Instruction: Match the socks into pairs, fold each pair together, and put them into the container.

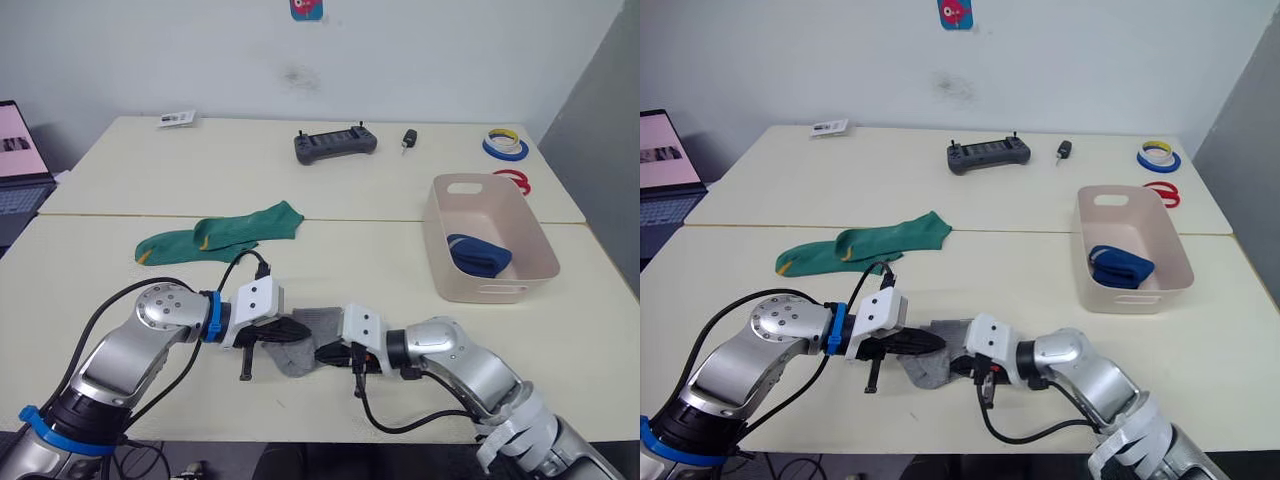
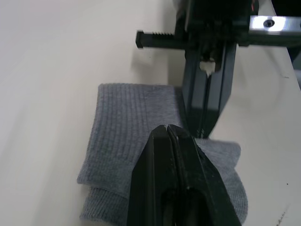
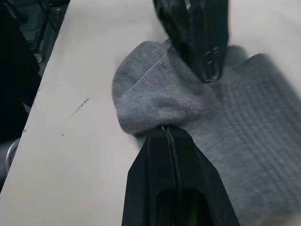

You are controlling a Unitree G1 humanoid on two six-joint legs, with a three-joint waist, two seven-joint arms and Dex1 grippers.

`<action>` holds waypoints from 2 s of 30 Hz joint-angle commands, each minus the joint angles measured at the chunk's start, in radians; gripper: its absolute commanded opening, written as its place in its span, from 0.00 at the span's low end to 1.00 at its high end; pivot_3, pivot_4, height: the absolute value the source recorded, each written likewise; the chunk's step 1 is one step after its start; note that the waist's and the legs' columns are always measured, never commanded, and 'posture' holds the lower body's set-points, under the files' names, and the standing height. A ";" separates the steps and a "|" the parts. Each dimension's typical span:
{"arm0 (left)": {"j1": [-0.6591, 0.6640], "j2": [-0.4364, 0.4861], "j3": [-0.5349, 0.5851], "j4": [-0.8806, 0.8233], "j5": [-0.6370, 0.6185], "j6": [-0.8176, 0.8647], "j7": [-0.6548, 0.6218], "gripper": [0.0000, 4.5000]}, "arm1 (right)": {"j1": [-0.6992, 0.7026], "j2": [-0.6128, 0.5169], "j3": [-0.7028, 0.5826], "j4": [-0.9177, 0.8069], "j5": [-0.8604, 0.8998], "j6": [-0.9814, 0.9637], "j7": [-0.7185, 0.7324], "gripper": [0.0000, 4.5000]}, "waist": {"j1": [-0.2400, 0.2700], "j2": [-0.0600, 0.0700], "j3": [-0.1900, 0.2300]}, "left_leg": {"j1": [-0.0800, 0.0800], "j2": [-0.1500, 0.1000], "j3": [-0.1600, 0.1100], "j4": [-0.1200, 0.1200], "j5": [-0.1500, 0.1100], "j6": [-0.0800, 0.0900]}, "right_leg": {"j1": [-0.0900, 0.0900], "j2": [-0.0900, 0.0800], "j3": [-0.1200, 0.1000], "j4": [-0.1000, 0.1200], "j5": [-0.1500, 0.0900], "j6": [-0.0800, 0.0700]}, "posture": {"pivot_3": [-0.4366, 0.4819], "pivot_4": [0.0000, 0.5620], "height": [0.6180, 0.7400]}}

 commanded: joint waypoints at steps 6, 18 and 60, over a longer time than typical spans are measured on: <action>0.091 0.026 -0.046 0.059 0.125 -0.097 0.019 0.00 | -0.014 -0.026 -0.016 0.011 -0.048 -0.008 -0.006 0.00 | 0.000 0.000 0.000 | 0.001 0.001 0.000 0.000 0.000 0.000 | 0.000 -0.001 0.000 0.000 0.000 0.000 | 0.48 0.27 1.00; 0.067 0.055 0.060 0.052 0.010 -0.064 -0.007 0.00 | 0.019 -0.109 -0.154 -0.170 0.072 0.075 0.024 0.00 | -0.002 0.000 0.000 | 0.001 0.001 -0.001 0.000 0.000 0.000 | 0.001 -0.002 -0.001 0.001 0.000 0.000 | 0.48 0.27 1.00; 0.176 0.013 0.028 0.168 0.117 -0.120 0.064 0.00 | -0.125 0.001 -0.366 -0.163 0.320 0.789 -0.167 0.99 | 0.000 0.001 -0.002 | 0.001 -0.001 0.000 0.000 0.000 0.000 | 0.001 -0.003 0.000 0.000 0.000 0.000 | 0.48 0.27 1.00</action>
